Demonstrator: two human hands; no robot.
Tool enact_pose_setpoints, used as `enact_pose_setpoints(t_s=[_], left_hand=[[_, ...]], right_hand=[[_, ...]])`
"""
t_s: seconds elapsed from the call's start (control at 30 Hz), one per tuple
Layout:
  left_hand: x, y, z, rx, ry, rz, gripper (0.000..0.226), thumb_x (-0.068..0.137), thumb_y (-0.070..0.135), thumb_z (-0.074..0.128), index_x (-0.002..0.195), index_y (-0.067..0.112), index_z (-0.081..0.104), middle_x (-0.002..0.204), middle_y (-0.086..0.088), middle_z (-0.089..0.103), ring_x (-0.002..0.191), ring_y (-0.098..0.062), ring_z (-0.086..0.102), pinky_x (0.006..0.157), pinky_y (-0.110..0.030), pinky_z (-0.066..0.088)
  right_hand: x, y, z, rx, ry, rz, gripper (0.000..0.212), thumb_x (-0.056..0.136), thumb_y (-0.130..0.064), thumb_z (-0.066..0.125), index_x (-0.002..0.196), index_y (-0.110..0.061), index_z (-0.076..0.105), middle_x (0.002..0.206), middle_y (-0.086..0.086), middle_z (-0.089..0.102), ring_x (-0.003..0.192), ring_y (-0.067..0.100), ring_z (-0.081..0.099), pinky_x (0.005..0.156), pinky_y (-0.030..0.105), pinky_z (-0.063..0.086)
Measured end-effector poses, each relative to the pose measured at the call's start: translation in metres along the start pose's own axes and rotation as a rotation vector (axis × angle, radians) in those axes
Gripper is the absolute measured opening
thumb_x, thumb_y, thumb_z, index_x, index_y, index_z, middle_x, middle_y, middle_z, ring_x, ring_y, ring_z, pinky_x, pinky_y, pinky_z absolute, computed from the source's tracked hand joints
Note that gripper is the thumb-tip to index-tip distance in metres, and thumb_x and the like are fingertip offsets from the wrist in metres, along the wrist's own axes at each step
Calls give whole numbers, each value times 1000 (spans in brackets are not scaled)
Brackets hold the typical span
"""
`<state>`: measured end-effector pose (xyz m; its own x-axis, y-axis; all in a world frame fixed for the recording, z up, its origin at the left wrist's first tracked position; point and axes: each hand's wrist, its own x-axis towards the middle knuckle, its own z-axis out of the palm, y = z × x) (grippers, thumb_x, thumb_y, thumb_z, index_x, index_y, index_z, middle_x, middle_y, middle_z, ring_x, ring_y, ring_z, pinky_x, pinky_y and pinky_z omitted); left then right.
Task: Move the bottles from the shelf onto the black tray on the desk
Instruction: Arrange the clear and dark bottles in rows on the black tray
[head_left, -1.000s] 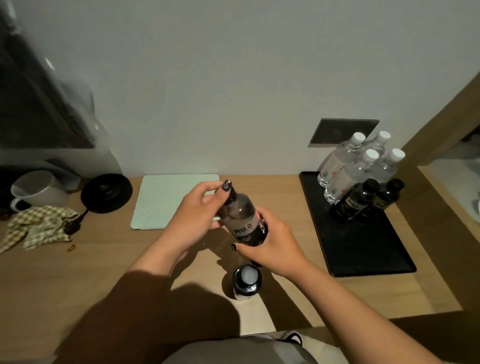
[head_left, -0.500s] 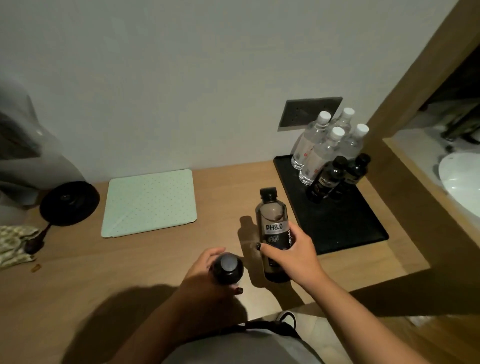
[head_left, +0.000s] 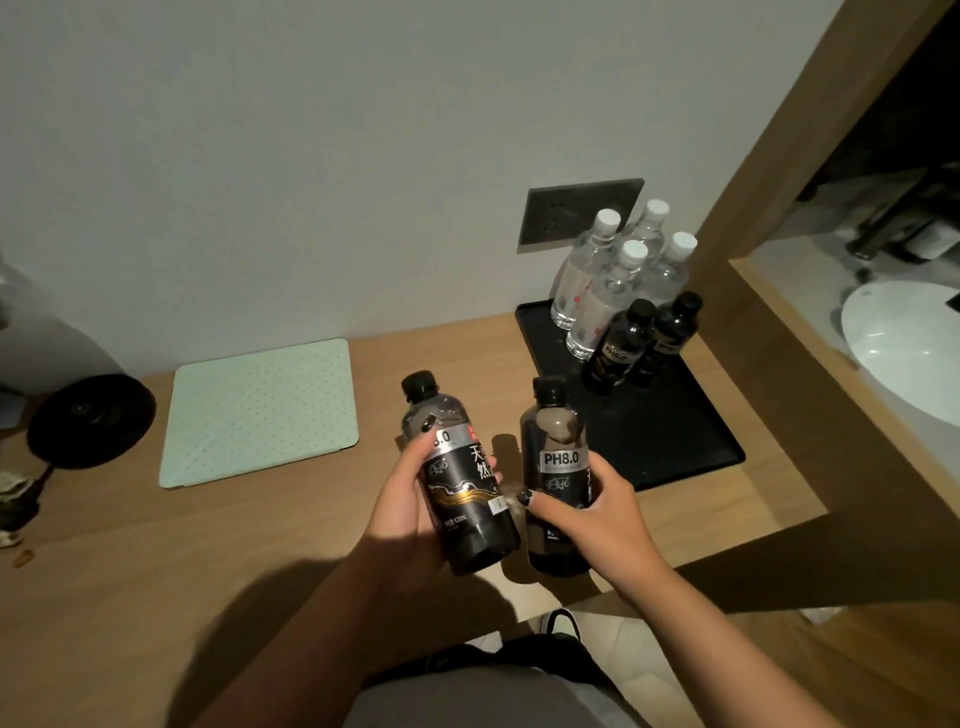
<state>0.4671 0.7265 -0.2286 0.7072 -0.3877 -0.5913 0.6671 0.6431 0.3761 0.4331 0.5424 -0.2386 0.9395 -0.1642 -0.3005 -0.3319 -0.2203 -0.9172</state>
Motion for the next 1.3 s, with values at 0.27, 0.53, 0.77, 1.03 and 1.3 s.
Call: enact_pose_setpoints(t_s=[0.27,0.53,0.77,1.03,1.3], left_hand=[[36,-21,49,165,20,15,61,66,24,70,121,5,52,92,-17,72,73,-26,70,67,-39,57],[60,-51,70,187,42,-66,63,77,32,65,130,2,48,97,-14,68,83,-26,66,73,-38,58],[76,-61,84,-10,103,21,43,85,34,65,115,5,53,92,-10,64,81,-23,61,70,-34,58],[84,-74,94,-51,161,66,39,80,31,62,110,7,55,85,-10,68,78,-22,65,93,-39,46],[79,-83,110,-8,148,56,36,77,28,62,104,6,57,82,-12,69,73,-21,67,83,-39,53]], right_hand=[[25,10,-52,-36,140,8,42,68,-17,82,102,-27,59,95,-11,67,87,-3,61,70,12,45],[96,37,-108,-210,298,55,66,63,-23,86,119,-17,52,111,-1,59,99,14,55,82,27,43],[146,55,-119,-290,256,31,61,64,-16,85,117,-13,54,124,9,50,111,25,53,85,27,41],[164,67,-114,-315,234,-136,61,64,-10,85,118,-4,55,124,14,54,114,27,54,89,23,39],[169,75,-121,-347,183,-81,74,63,-15,86,127,-6,50,130,12,52,121,27,51,98,29,41]])
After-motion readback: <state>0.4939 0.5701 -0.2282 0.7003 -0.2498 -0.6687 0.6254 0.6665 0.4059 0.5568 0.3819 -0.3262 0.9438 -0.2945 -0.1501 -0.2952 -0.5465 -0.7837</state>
